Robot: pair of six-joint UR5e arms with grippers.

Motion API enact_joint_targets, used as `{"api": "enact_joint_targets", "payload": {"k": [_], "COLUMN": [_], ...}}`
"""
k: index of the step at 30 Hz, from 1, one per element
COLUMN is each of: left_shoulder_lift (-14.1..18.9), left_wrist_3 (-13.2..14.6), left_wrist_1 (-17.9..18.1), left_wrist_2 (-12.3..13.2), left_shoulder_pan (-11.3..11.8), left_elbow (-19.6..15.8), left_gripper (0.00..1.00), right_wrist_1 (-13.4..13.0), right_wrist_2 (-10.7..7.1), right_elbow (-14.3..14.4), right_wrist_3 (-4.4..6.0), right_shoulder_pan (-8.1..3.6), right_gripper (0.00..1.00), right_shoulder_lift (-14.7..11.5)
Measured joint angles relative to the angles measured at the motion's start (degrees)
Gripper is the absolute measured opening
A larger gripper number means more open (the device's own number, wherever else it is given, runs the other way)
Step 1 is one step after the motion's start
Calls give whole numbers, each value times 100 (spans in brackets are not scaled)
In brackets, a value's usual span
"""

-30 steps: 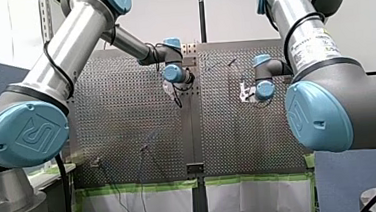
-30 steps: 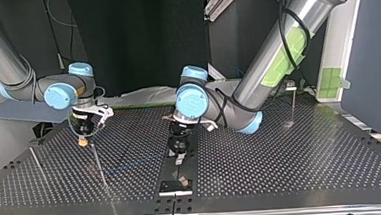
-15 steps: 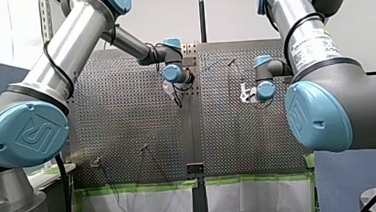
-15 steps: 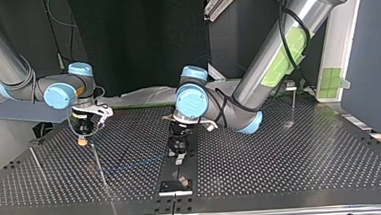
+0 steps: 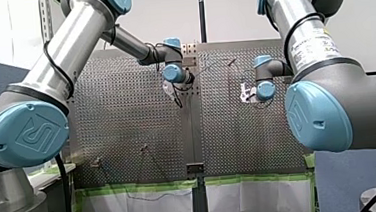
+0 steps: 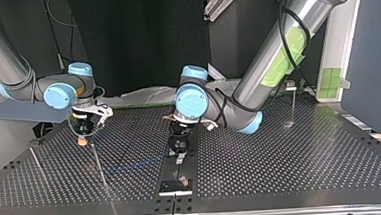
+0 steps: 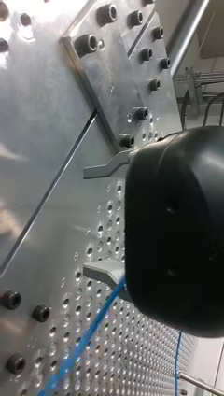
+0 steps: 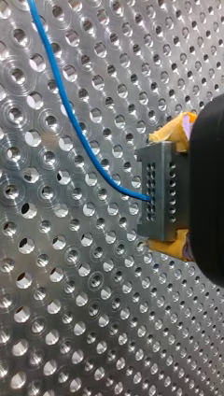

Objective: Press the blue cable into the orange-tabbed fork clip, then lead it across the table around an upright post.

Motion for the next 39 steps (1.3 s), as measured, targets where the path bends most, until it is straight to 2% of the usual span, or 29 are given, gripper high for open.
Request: {"api": "enact_joint_targets", "payload": {"k": [6,13,19,24,27,32,39], "left_shoulder_lift": [0,-2,-2,-2,-6,-4,-6], "left_wrist_3": [23,205,235,238,241,241,247], "left_wrist_1": [-177,-419,-442,-443,-441,-435,-430], "left_wrist_2": [-146,-428,-469,-477,-493,-547,-565], "left_shoulder_pan": [0,-21,-41,-43,-44,-44,-44], "left_elbow": [-1,-1,0,-1,-1,-1,-1], "left_gripper": [84,84,84,84,84,84,84], "right_wrist_1": [0,-7,-15,-22,-25,-58,-137], "right_wrist_2": [0,1,4,8,18,54,207], "right_elbow": [0,2,3,7,8,8,14], "right_wrist_3": [0,0,4,16,49,183,308], "right_shoulder_pan": [-7,-8,-22,-30,-32,-31,-9], "right_gripper": [0,0,0,0,0,0,0], "right_shoulder_lift": [0,0,19,189,328,559,909]}}
